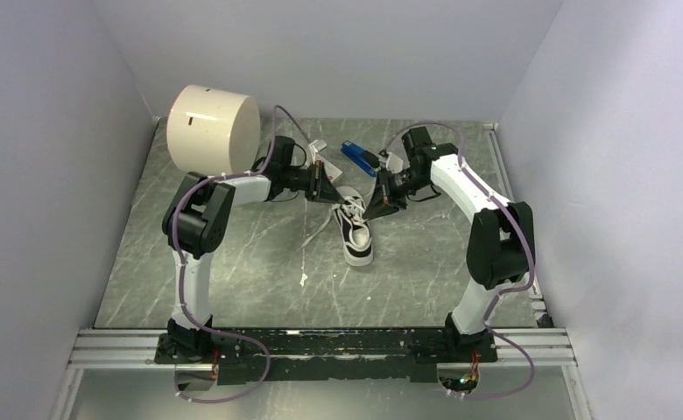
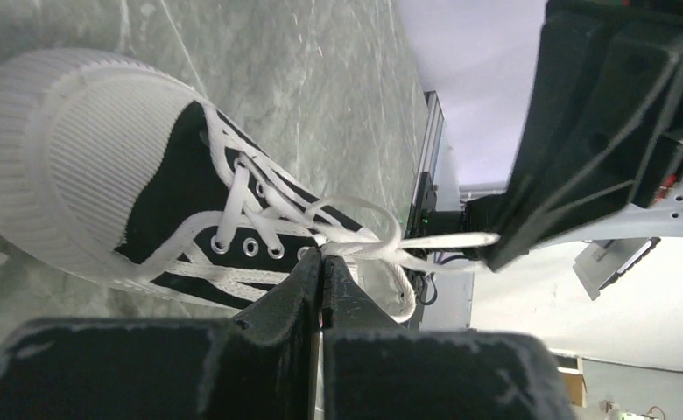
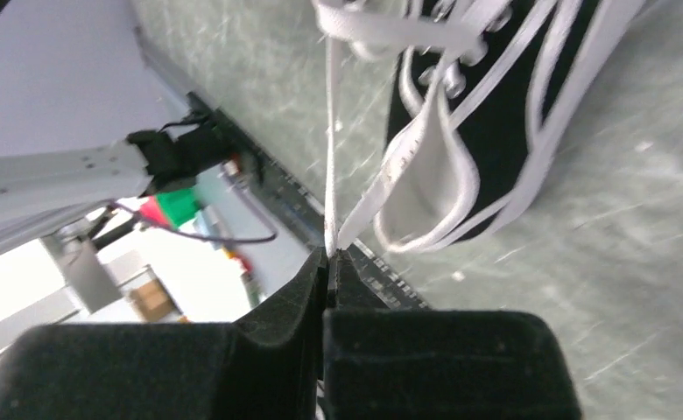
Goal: Tie the shoes
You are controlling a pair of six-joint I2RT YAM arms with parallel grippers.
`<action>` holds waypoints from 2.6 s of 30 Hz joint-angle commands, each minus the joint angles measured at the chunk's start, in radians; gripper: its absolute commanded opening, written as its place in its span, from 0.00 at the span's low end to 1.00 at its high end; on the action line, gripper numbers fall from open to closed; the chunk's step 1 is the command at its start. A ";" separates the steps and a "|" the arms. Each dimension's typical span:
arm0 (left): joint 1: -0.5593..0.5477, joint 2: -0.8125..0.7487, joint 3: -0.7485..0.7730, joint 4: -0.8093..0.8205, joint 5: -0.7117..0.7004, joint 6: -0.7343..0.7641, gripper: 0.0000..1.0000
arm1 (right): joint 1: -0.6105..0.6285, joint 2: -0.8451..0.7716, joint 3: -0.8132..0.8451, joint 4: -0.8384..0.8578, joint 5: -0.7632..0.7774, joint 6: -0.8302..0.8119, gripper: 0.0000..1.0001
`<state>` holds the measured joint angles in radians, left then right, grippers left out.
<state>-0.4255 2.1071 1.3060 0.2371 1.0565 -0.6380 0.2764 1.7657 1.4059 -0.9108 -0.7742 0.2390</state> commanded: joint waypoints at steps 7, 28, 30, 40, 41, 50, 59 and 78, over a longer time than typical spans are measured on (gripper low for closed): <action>-0.018 -0.032 -0.014 -0.038 -0.036 0.037 0.05 | 0.017 0.003 0.257 -0.464 0.241 -0.003 0.00; -0.010 -0.025 0.037 -0.170 -0.050 0.133 0.05 | 0.083 -0.112 0.165 -0.484 0.635 0.140 0.00; -0.010 -0.025 0.034 -0.163 -0.041 0.127 0.05 | 0.083 -0.132 0.133 -0.478 0.726 0.150 0.00; -0.007 -0.044 0.023 -0.171 -0.032 0.140 0.05 | 0.076 -0.123 0.032 0.018 0.655 0.036 0.00; -0.007 -0.045 0.028 -0.193 -0.041 0.161 0.05 | 0.068 -0.089 0.049 0.027 0.671 0.026 0.00; 0.018 -0.192 -0.130 -0.442 -0.232 0.282 0.05 | -0.077 -0.068 -0.146 0.181 0.635 -0.012 0.00; 0.040 -0.210 -0.229 -0.470 -0.399 0.278 0.05 | -0.189 -0.034 -0.303 0.379 0.657 0.035 0.00; -0.044 -0.262 -0.085 -0.386 -0.308 0.311 0.05 | -0.209 -0.038 -0.198 0.273 0.410 -0.086 0.00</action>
<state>-0.4065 1.8481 1.1290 -0.1841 0.7216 -0.3592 0.0753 1.7382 1.1446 -0.5610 -0.2974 0.2012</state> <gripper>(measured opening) 0.055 0.015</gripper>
